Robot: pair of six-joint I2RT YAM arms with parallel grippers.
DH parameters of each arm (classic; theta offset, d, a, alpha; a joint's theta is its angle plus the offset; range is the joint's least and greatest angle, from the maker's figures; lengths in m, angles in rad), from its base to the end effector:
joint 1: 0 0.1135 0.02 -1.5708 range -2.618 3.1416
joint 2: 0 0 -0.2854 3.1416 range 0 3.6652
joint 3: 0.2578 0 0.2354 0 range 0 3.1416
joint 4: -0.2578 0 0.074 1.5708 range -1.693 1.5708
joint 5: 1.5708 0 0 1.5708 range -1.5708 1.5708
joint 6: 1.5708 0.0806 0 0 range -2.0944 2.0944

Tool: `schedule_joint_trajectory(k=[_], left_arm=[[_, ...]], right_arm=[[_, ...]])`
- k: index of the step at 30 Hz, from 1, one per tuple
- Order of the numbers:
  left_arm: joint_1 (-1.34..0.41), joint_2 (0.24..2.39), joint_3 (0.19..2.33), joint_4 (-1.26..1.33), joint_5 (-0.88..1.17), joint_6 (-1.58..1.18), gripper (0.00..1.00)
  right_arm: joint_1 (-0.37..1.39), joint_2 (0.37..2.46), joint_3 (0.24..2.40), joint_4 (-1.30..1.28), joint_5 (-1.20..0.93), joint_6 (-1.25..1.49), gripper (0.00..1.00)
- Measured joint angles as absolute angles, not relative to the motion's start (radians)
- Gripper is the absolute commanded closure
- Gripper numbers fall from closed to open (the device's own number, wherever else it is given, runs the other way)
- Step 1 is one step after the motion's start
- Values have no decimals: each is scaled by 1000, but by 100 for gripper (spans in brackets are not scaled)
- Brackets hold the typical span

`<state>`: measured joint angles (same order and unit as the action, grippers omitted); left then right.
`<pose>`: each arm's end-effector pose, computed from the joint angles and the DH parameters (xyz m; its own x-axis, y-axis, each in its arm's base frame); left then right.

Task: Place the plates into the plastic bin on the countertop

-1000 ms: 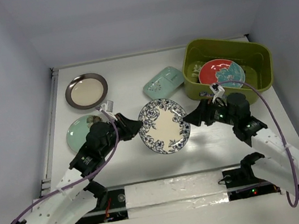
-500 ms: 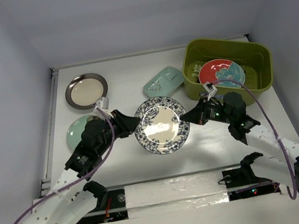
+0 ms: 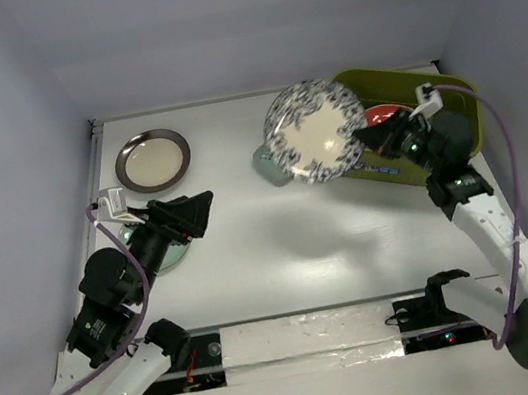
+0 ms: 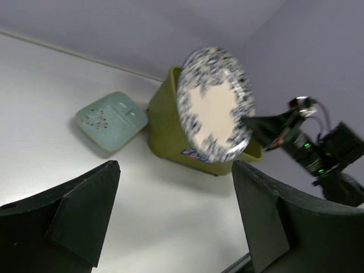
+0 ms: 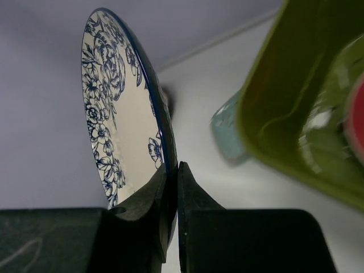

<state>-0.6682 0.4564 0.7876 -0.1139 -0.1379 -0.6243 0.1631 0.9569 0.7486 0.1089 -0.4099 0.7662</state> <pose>0.0930 -0.0593 0.4032 -0.1598 -0.6115 -0.7750 0.5114 0.6202 -0.5948 0.2295 0.0703 0.3438 -0.4451 0.5713 -0.6896 -0.3213 0.6169 0.7185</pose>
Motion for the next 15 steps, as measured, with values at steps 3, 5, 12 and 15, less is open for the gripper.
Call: schedule_joint_trajectory(k=[3, 5, 12, 15], left_arm=[[-668, 426, 786, -178, -179, -604, 22], [-668, 406, 786, -215, -207, -585, 21], [-668, 317, 786, -298, -293, -505, 21], [-668, 292, 786, -306, -323, -477, 21]], right_arm=[[19, 991, 847, 67, -359, 759, 100], [-58, 1028, 905, 40, -313, 751, 100], [-203, 1187, 1021, -92, -206, 696, 100], [-240, 1251, 1036, -149, -184, 676, 100]])
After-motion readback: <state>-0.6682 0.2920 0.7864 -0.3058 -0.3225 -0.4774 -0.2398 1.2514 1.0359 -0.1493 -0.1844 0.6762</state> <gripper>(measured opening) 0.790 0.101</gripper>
